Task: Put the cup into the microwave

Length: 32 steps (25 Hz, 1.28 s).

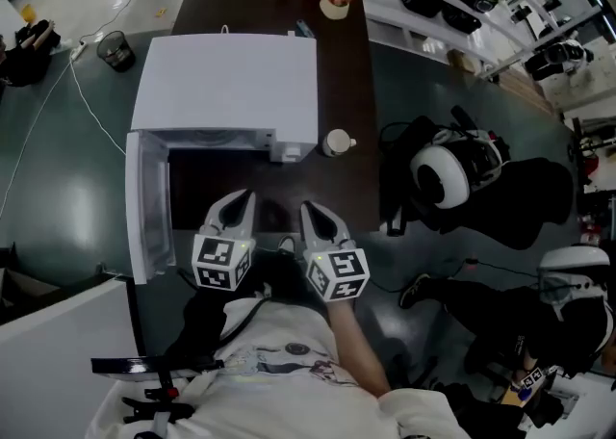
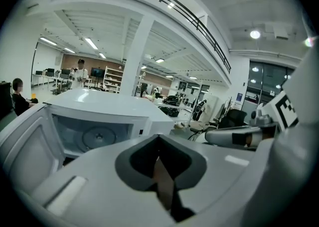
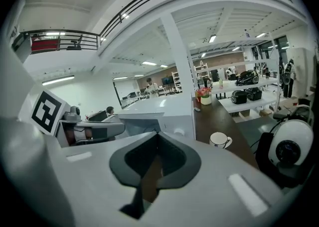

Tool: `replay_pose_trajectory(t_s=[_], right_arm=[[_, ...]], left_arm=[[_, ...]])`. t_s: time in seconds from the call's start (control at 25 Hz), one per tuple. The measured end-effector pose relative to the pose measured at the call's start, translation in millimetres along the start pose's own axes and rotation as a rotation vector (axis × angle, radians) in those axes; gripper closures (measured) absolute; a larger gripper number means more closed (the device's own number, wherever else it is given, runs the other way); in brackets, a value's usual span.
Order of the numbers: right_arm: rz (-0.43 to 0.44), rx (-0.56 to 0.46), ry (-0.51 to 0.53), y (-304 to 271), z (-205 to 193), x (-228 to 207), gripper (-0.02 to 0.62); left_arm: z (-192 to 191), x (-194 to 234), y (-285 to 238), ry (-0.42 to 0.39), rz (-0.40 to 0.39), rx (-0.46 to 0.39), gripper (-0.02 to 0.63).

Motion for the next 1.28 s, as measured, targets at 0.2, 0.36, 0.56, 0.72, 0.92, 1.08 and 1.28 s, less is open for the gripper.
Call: replay_pose_trajectory(t_s=[0.2,0.36,0.56,0.72,0.92,1.08,1.28], right_arm=[[0.004,-0.005,-0.023,-5.2,3.6,-17.9,0.594],[0.005,0.022,-0.038,-9.3,-5.5,-33.0,0.594],[-0.003,0.077,-0.093,-8.9,-20.5,-46.7,0.594],[-0.028,0.106,-0.108,-17.8,-31.2,-76.3,0.594],[-0.045,0.122,-0.103,-26.1,-34.9,-109.4,0.594],[-0.056,0.156,-0.106,-34.6,-44.6,-131.0,0.594],[-0.087,0.189,-0.112,-53.4,-60.1,-165.4,0.594]], left_arm=[[-3.0,-12.7,-18.4,-0.029,-0.015,0.045,0.607],[-15.9,-23.2,-41.1,-0.024,-0.03,0.091,0.607],[-26.8,-33.0,-51.5,-0.004,-0.057,0.178,0.607],[-38.2,-31.7,-63.8,-0.007,-0.049,0.232,0.607],[-52.5,-34.5,-81.2,0.01,-0.041,0.294,0.607],[-63.7,-39.1,-93.5,0.034,-0.033,0.342,0.607],[-81.1,-35.4,-106.4,0.065,-0.011,0.42,0.607]])
Point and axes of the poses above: the fingertips, and each gripper's own axes: y backward along the fingers, x to its left, z out of its top, the point moved 8 cm from there along y, backward along the fingers, and after that the axes turned 1 degree about y, right-handed, at the moved point
